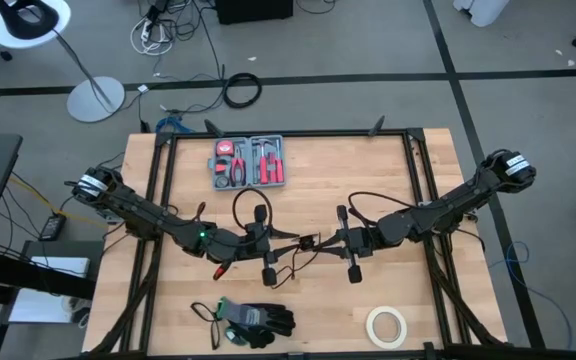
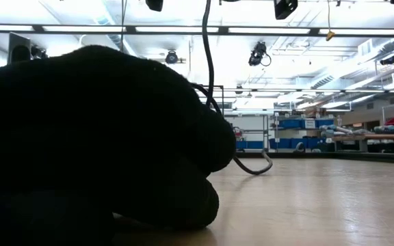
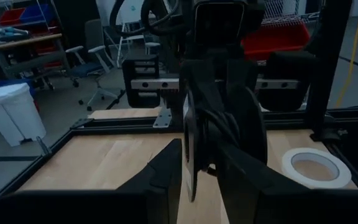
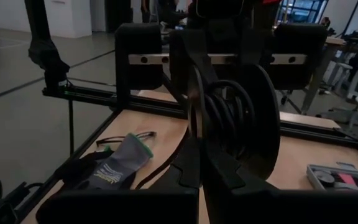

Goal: Coil cords
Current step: Uncoil the black wire cable from the black spool

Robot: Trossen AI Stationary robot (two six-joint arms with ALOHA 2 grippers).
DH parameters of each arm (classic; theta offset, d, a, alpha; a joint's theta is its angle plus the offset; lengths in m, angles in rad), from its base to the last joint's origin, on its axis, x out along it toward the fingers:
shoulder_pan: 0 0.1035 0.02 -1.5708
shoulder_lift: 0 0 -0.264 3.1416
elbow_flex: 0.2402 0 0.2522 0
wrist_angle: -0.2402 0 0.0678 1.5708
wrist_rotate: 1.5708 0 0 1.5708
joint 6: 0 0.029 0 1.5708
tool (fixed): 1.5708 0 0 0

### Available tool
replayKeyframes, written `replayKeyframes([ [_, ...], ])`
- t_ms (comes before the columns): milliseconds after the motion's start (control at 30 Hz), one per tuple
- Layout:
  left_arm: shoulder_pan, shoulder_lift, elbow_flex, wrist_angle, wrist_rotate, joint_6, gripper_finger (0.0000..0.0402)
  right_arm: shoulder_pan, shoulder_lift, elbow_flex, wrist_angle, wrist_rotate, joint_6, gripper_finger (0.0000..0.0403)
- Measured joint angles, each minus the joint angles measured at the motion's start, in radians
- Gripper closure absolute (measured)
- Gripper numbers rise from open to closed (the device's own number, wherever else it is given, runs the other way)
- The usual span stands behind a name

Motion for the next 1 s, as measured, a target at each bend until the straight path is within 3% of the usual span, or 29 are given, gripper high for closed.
replayKeyframes([
  [200,0.002,0.006,0.0,-0.002,0.0,-0.024,0.0317,-0.005,0.001,0.0,-0.01,-0.011,0.012,0.0403],
  [333,0.002,0.006,0.0,-0.015,-0.002,-0.02,0.0379,-0.005,0.001,0.0,-0.021,-0.012,0.016,0.0403],
  [467,0.002,0.006,0.0,-0.01,-0.004,-0.017,0.0397,-0.005,0.001,0.0,-0.017,-0.013,0.02,0.0394],
  [800,0.002,0.006,0.0,-0.018,-0.063,-0.021,0.0401,0.003,-0.022,0.0,-0.038,0.04,0.031,0.0313],
  [1000,0.001,0.006,0.0,-0.036,-0.085,-0.021,0.0401,0.04,-0.112,0.001,-0.128,0.19,0.024,0.027],
])
